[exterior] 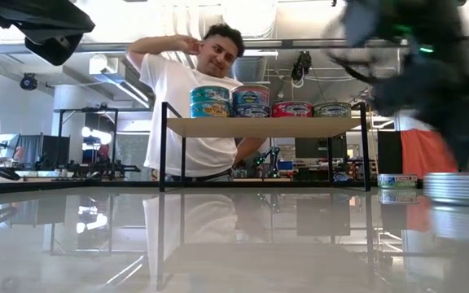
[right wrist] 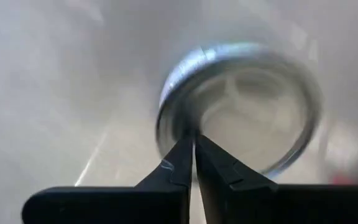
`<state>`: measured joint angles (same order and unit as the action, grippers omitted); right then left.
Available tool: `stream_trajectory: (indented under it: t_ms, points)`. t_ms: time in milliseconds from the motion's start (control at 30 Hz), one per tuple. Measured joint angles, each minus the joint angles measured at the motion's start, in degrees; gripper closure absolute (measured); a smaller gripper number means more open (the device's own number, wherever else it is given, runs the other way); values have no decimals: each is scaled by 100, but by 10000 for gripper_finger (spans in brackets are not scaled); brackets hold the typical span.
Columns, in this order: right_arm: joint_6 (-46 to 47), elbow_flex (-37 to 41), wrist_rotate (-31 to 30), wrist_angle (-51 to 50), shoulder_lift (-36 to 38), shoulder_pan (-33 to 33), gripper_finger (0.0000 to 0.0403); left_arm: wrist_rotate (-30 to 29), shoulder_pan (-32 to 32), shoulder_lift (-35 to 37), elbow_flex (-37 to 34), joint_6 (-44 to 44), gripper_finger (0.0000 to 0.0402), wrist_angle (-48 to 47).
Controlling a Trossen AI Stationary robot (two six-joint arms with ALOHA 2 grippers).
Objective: Stack canned seafood by type on shelf
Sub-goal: Stack the bottom green tuna can on top of the red tuna can on the shelf
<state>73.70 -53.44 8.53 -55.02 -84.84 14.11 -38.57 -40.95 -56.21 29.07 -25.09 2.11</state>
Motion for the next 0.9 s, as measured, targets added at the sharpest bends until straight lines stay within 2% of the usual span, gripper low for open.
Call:
stream_trajectory:
  t_ms: [133,200,300,400,500,700,900]
  points:
    - [-930,-810,-958,71,-6,-54,391,-305,0,0,-1,6,401,9]
    - [-1325,-1130,-1223,-76,12,-3,392,-468,0,-5,-30,-75,401,6]
    - [-1409,-1396,-1516,-774,42,152,391,-665,1,-108,-42,-293,401,23]
    - [-1012,-1231,-1516,-1798,39,287,390,-741,0,-342,-53,-429,401,194]
    - [-585,-692,-1391,-2166,41,336,390,-749,0,-654,-60,-427,401,476]
    - [-243,357,-961,-1775,-8,275,390,-894,0,-1153,-60,-509,401,785]
    - [-569,369,-799,-376,-13,278,390,-896,0,-1167,-63,-586,401,770]
